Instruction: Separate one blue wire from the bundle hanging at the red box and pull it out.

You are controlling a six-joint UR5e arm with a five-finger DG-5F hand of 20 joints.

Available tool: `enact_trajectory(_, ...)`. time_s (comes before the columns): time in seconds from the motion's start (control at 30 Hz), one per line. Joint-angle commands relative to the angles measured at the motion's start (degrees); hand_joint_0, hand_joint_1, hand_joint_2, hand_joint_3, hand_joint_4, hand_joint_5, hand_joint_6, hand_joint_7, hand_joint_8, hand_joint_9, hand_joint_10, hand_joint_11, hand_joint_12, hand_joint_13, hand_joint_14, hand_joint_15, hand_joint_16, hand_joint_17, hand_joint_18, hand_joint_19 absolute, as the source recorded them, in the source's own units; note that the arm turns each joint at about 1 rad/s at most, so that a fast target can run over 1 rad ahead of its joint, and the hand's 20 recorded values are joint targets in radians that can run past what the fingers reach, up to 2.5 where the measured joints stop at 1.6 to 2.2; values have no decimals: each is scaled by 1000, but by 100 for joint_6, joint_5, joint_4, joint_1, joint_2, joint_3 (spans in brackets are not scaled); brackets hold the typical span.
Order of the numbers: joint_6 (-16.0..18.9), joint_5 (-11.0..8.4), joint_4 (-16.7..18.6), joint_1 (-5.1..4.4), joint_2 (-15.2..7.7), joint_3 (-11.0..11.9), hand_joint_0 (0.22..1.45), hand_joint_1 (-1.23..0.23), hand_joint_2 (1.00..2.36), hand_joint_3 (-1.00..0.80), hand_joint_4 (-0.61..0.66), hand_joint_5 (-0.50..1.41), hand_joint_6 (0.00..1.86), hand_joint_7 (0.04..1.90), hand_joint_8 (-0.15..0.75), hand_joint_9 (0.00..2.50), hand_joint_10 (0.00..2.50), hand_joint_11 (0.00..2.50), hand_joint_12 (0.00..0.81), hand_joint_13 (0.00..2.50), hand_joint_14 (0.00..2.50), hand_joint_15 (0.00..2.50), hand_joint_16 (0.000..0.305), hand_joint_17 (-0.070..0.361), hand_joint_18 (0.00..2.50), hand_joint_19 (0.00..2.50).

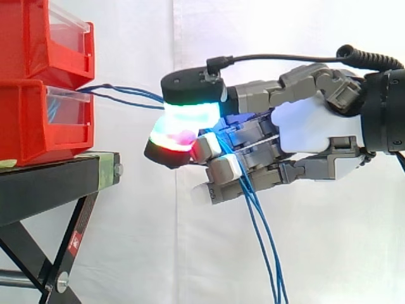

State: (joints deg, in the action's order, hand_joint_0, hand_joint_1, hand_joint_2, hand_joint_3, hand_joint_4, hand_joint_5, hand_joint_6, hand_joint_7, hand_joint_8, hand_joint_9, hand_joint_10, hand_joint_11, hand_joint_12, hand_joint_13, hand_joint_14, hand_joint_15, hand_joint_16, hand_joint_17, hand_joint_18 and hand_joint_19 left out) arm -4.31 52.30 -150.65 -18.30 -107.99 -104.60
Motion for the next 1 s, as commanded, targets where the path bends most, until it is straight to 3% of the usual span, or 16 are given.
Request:
enact_trajectory(0.0, 0, 0, 0, 2, -3, 1, 766, -851, 1017, -322, 231, -170, 628, 1166, 294, 1066, 12, 1371, 317, 1208, 28, 1189, 31, 70, 588, 384)
enact_trajectory(0.17, 0, 0, -17, 2, -3, 1, 779, -900, 1011, -392, 230, -184, 647, 1128, 292, 1019, 10, 1377, 320, 1195, 28, 1204, 23, 51, 564, 354)
enact_trajectory(0.37, 0, 0, 0, 2, -3, 1, 625, -614, 1010, -394, 241, -176, 647, 1126, 306, 1069, 12, 1354, 321, 1217, 26, 1207, 26, 59, 596, 435)
enact_trajectory(0.57, 0, 0, 0, 2, -3, 1, 627, -520, 1014, -358, 236, -171, 634, 1154, 302, 1090, 12, 1357, 318, 1222, 25, 1197, 30, 68, 606, 432)
enact_trajectory(0.87, 0, 0, 0, 2, 6, 1, 667, -588, 1027, -158, 240, -169, 632, 1151, 310, 1110, 11, 1362, 321, 1236, 27, 1195, 33, 73, 627, 449)
enact_trajectory(0.97, 0, 0, 0, 2, -3, 1, 659, -683, 1028, -114, 235, -172, 635, 1170, 303, 1097, 14, 1370, 322, 1235, 27, 1207, 34, 76, 633, 450)
